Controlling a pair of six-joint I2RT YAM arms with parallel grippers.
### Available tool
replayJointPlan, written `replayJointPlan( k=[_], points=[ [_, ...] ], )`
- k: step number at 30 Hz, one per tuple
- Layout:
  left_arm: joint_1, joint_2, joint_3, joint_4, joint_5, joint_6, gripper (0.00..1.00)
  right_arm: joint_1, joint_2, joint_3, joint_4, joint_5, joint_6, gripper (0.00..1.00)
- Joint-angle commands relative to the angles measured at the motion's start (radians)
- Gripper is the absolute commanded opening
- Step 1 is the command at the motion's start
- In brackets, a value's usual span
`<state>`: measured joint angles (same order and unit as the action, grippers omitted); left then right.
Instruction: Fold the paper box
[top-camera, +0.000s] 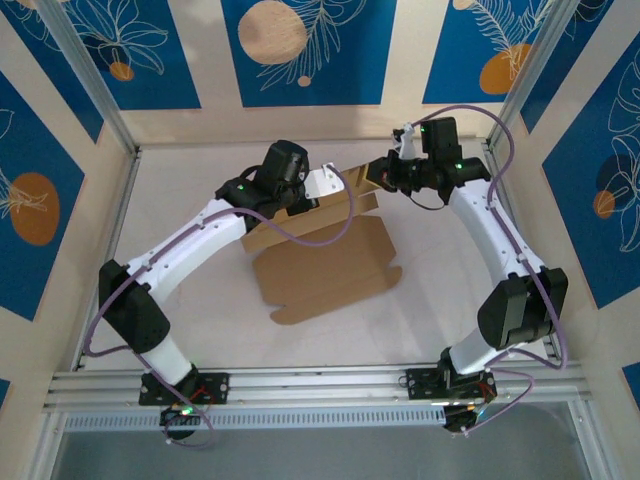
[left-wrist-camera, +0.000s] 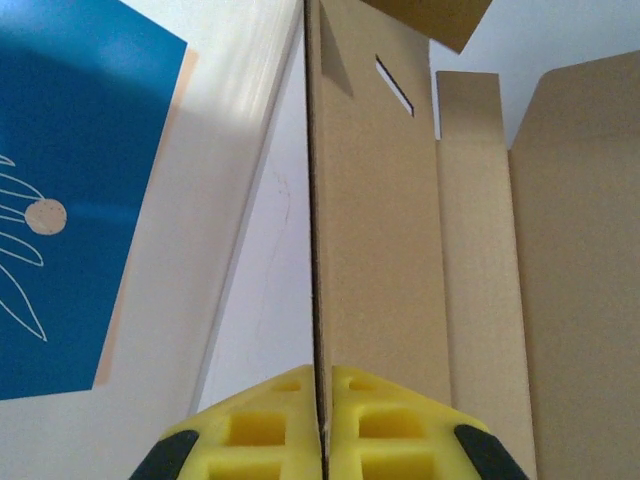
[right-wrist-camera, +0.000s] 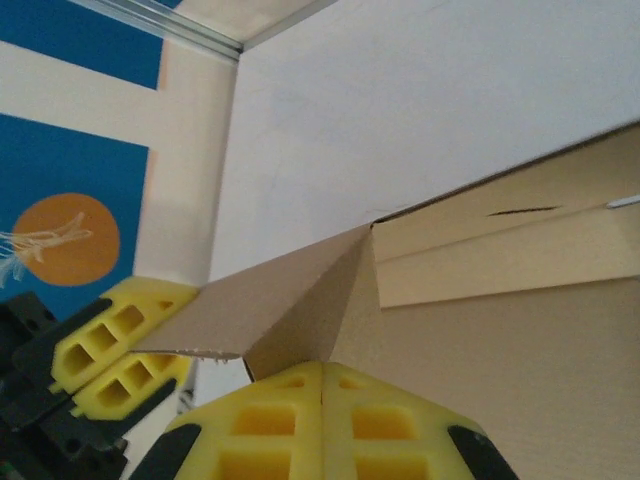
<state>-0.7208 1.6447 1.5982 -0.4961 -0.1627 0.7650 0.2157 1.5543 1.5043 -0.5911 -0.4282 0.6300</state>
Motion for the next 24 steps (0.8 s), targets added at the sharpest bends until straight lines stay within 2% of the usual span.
replayJointPlan(
  k=[1, 4, 6, 7, 9, 13, 15, 19, 24],
  points=[
    [-0.020, -0.007, 0.034, 0.041, 0.095, -0.022, 0.00, 0.010, 0.017, -0.032, 0.093, -0.058, 0.115, 0.00],
    [-0.017, -0.015, 0.015, 0.053, 0.085, -0.026, 0.00, -0.012, -0.002, -0.046, 0.072, 0.004, 0.092, 0.00],
    [-0.012, -0.019, 0.005, 0.060, 0.068, -0.022, 0.00, -0.022, -0.033, -0.062, 0.013, 0.099, 0.022, 0.01],
    [-0.007, -0.020, 0.004, 0.059, 0.070, -0.025, 0.00, -0.028, -0.050, -0.079, -0.004, 0.135, -0.009, 0.05],
    [0.013, -0.021, 0.000, 0.056, 0.101, -0.039, 0.00, -0.043, -0.086, -0.154, -0.005, 0.183, -0.075, 0.26],
    [0.103, 0.024, 0.074, -0.090, 0.309, -0.061, 0.00, -0.046, -0.166, -0.325, 0.095, 0.257, -0.301, 0.39],
    [0.130, 0.072, 0.130, -0.147, 0.323, -0.030, 0.00, -0.049, -0.199, -0.390, 0.157, 0.284, -0.411, 0.45],
    [0.134, 0.145, 0.193, -0.163, 0.270, 0.027, 0.00, -0.066, -0.128, -0.327, 0.075, 0.265, -0.544, 0.55],
    [0.135, 0.206, 0.159, -0.094, 0.294, 0.010, 0.00, -0.111, 0.041, -0.275, 0.044, 0.121, -0.522, 0.62]
  ],
)
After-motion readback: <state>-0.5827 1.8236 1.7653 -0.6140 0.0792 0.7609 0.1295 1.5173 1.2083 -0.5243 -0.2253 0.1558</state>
